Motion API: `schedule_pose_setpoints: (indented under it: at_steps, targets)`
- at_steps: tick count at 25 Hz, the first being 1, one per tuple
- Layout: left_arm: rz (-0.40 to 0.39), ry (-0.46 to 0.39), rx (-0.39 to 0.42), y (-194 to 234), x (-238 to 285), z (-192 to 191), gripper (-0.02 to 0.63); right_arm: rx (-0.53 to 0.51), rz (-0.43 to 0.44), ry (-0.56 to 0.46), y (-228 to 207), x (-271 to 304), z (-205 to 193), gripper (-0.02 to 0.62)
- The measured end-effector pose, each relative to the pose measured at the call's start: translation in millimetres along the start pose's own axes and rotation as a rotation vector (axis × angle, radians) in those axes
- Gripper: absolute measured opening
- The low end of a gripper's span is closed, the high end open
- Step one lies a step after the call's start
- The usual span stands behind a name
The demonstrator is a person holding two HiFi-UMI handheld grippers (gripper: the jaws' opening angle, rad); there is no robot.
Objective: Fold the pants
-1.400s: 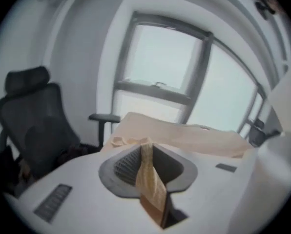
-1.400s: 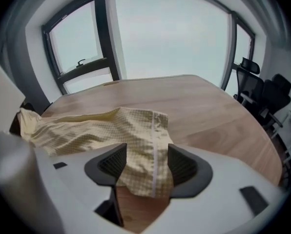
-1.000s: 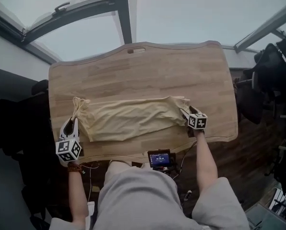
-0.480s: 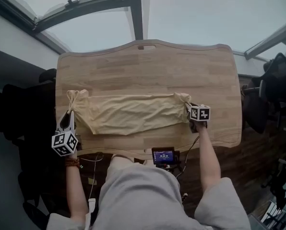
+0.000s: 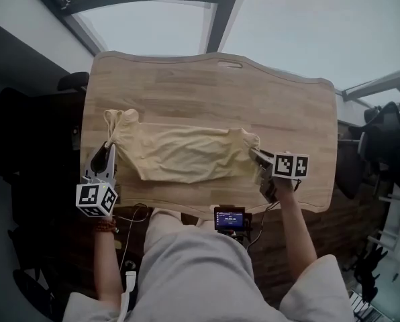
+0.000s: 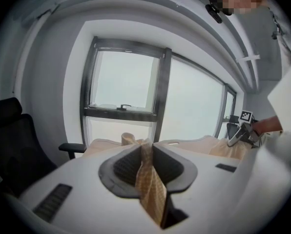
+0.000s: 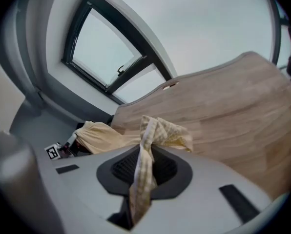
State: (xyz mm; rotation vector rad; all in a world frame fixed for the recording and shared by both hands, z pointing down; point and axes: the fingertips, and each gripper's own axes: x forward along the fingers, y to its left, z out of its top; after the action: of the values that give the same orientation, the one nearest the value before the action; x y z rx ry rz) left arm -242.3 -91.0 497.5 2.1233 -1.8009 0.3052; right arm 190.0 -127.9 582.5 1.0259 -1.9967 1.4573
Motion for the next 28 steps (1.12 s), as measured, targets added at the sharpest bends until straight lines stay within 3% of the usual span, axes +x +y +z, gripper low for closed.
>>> schedule_pose_setpoints:
  at_steps: [4,7,8,10,13,16,19,24,26,28]
  targets:
    - [-0.001,-0.011,-0.020,7.0,-5.8,-13.2,0.075,0.191,0.157,0.049,95.0,86.8,-18.8,0.037]
    - [0.005,-0.009,-0.058,17.6,-7.7,-27.9,0.075,0.269,0.191,0.096,150.8,173.0,-42.0,0.044]
    - [0.008,-0.008,-0.078,22.3,-8.1,-31.8,0.075,0.287,0.216,0.122,171.1,199.8,-52.7,0.083]
    - [0.006,-0.002,-0.104,29.8,-8.1,-37.1,0.075,0.319,0.295,0.171,209.4,235.1,-71.4,0.283]
    - [-0.018,0.008,-0.092,36.0,-6.2,-35.4,0.075,0.276,0.363,0.168,233.1,235.3,-75.6,0.287]
    - [-0.087,0.013,-0.019,26.0,-1.5,-29.2,0.075,0.175,0.312,0.096,202.3,203.0,-60.8,0.285]
    - [-0.212,0.027,0.109,-21.1,10.7,-24.1,0.075,0.161,0.199,0.000,136.0,158.3,-44.2,0.284]
    - [-0.500,0.073,0.362,-189.2,49.0,-47.3,0.074,0.251,0.081,-0.151,31.6,72.1,-35.5,0.283]
    - [-0.631,0.106,0.449,-270.5,67.6,-78.8,0.074,0.280,0.059,-0.192,-0.6,46.7,-38.0,0.283]
    - [-0.750,0.216,0.563,-336.0,81.9,-135.5,0.078,0.291,0.045,-0.212,-28.1,31.7,-42.7,0.284]
